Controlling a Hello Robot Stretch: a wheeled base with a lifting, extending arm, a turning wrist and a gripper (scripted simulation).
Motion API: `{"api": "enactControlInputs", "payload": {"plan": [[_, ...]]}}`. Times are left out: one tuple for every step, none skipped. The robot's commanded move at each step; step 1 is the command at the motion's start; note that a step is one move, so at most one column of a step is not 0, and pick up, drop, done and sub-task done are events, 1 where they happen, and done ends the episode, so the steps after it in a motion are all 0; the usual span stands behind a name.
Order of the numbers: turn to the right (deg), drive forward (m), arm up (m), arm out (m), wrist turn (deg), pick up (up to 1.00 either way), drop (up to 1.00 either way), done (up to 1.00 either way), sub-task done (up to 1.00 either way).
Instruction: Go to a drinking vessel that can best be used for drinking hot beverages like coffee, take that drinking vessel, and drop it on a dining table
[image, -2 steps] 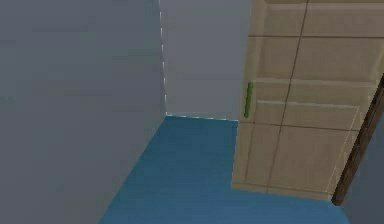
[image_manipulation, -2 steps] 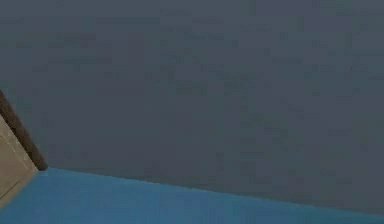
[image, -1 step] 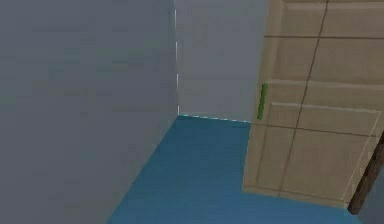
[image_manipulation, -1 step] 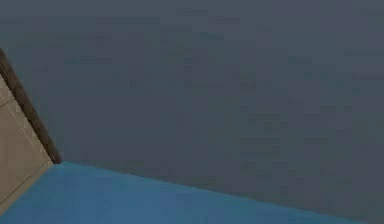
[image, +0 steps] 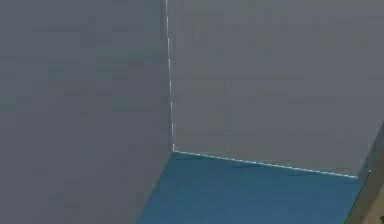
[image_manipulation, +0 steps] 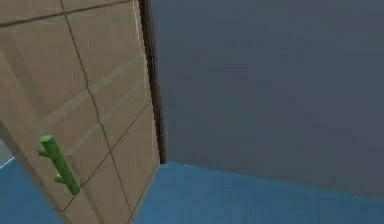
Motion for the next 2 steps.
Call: {"api": "enactControlInputs", "payload": {"plan": [[-15.0,0.0,0.0,0.0,0.0,0.0,0.0,0.0,0.0],[0.0,0.1,0.0,0.0,0.0,0.0,0.0,0.0,0.0]]}}
